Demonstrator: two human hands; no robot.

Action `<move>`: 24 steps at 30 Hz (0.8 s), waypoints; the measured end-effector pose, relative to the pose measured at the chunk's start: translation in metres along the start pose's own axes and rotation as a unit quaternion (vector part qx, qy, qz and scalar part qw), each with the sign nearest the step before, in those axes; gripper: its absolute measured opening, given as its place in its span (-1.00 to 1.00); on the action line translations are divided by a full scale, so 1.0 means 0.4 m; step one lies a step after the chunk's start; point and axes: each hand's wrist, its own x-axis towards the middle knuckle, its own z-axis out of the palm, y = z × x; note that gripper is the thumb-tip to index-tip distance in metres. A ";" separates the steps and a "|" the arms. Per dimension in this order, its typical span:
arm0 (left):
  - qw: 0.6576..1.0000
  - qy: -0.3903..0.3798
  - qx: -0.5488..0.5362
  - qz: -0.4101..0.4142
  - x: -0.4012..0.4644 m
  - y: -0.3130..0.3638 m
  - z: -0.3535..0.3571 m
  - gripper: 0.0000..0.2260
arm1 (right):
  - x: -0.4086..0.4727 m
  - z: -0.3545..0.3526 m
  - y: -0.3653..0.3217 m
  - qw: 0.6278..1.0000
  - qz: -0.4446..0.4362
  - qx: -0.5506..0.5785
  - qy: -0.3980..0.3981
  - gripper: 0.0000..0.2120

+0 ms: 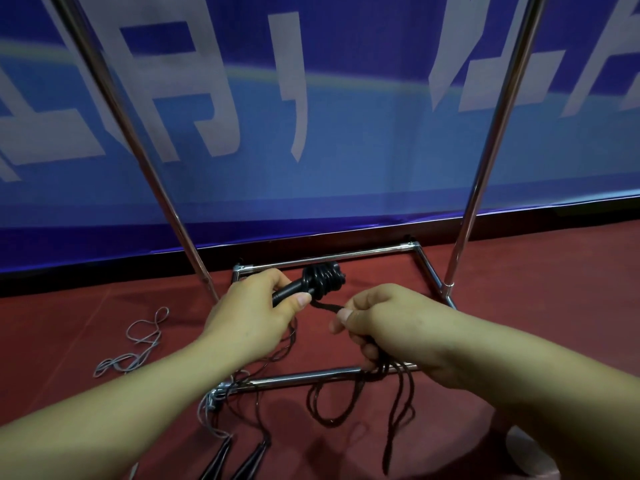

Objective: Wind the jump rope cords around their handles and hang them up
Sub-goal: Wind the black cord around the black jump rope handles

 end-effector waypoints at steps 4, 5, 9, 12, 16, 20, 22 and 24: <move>0.999 -0.036 0.040 0.010 0.005 -0.001 0.000 -0.79 | -0.005 -0.013 -0.006 1.000 -0.009 0.000 0.010 -0.76; 0.997 -0.054 0.055 0.016 0.005 0.000 -0.001 -0.79 | -0.007 -0.019 -0.008 1.000 -0.012 -0.016 0.020 -0.76; 0.983 -0.144 0.098 0.062 -0.006 0.012 0.000 -0.80 | -0.003 -0.040 -0.002 0.993 -0.031 -0.099 0.065 -0.75; 0.969 -0.195 0.113 0.102 -0.018 0.025 0.001 -0.80 | 0.008 -0.053 0.007 0.985 -0.058 -0.138 0.089 -0.78; 0.950 -0.232 0.127 0.164 -0.035 0.050 -0.011 -0.80 | 0.020 -0.065 0.016 0.961 -0.115 -0.223 0.120 -0.84; 0.937 -0.228 0.148 0.220 -0.056 0.076 -0.017 -0.80 | 0.026 -0.083 0.014 0.938 -0.133 -0.283 0.147 -0.90; 0.937 -0.218 0.140 0.236 -0.062 0.082 -0.019 -0.80 | 0.031 -0.101 0.013 0.949 -0.116 -0.252 0.149 -0.89; 0.937 -0.211 0.127 0.249 -0.064 0.085 -0.024 -0.81 | 0.035 -0.117 0.013 0.970 -0.098 -0.174 0.135 -0.88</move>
